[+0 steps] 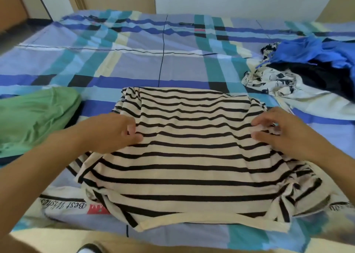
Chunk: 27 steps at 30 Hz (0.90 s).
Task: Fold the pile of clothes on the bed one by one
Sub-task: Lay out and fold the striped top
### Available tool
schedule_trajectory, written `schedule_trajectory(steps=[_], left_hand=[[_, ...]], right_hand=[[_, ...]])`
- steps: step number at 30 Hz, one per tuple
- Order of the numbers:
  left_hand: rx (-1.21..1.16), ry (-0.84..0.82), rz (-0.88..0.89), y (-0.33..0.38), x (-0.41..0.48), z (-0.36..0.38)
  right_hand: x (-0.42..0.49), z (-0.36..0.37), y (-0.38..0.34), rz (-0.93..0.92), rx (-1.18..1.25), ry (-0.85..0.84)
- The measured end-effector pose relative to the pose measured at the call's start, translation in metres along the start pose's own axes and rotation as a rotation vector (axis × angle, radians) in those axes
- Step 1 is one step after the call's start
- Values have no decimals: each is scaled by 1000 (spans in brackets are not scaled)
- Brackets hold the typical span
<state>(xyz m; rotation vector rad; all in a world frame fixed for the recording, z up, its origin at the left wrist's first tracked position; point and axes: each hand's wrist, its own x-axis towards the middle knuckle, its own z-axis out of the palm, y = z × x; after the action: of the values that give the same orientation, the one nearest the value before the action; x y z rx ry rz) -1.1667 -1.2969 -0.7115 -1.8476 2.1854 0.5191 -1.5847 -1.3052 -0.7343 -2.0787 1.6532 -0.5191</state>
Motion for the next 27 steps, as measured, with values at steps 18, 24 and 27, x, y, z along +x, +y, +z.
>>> schedule_trajectory(steps=[18,24,27], left_hand=[[-879,483,-249,-35,123,-4],[-1028,603,-305,-71,137,-9],[-1061,471,-333,-71,142,-3]], right_hand=[[98,3,49,625,613,90],[117,-4,59,591,560,346],[122,0,66,596,590,257]])
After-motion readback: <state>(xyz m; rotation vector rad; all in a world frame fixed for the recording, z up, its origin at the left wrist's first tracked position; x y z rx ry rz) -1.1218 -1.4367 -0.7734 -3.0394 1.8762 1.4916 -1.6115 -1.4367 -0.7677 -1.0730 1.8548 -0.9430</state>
